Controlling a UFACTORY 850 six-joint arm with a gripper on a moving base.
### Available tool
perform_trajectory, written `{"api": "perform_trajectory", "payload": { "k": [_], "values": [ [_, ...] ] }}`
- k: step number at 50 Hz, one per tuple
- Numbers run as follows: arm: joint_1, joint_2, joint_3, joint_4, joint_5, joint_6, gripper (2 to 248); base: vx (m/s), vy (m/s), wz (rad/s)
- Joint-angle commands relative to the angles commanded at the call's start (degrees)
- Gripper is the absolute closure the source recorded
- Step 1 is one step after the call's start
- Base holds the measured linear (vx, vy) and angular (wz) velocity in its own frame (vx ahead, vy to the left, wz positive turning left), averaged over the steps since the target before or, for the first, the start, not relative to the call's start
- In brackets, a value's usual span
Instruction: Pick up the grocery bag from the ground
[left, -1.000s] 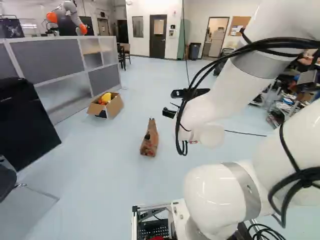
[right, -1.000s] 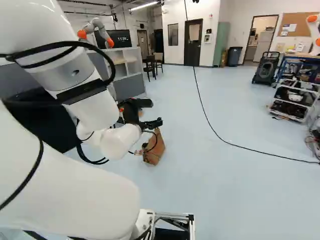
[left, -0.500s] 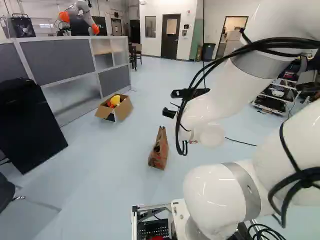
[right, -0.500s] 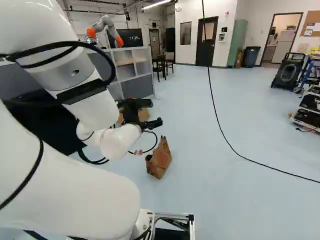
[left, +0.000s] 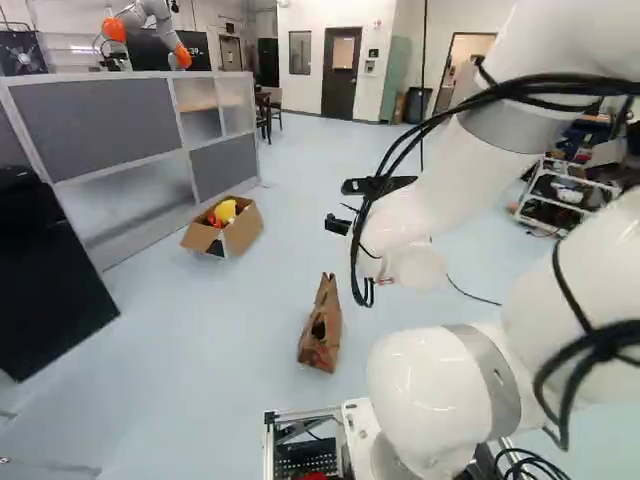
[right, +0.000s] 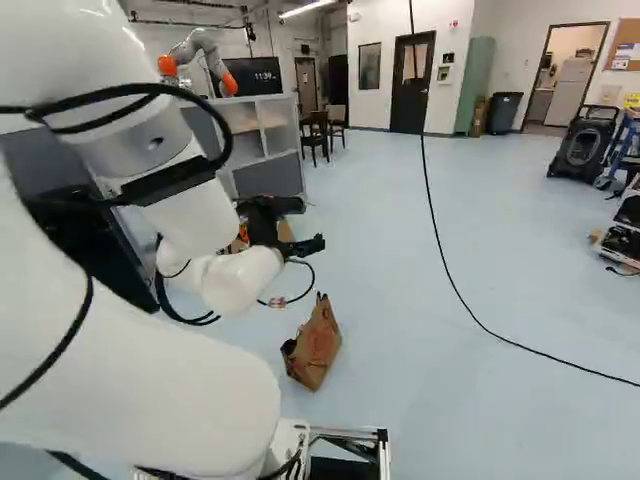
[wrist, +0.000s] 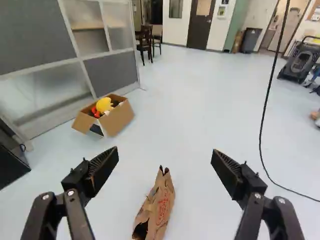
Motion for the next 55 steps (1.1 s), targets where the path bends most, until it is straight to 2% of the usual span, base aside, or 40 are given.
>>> {"api": "perform_trajectory", "payload": {
  "k": [24,37,55],
  "values": [
    [0.00,-2.39,-2.09,0.00,-0.67,0.00,3,0.008,0.000,0.000],
    [0.00,-7.13,-6.43,-0.13,-3.41,0.00,3,0.000,0.000,0.000],
    [0.00,-15.85,-15.09,-1.88,-10.36,0.00,3,0.000,0.000,0.000]
  ]
}}
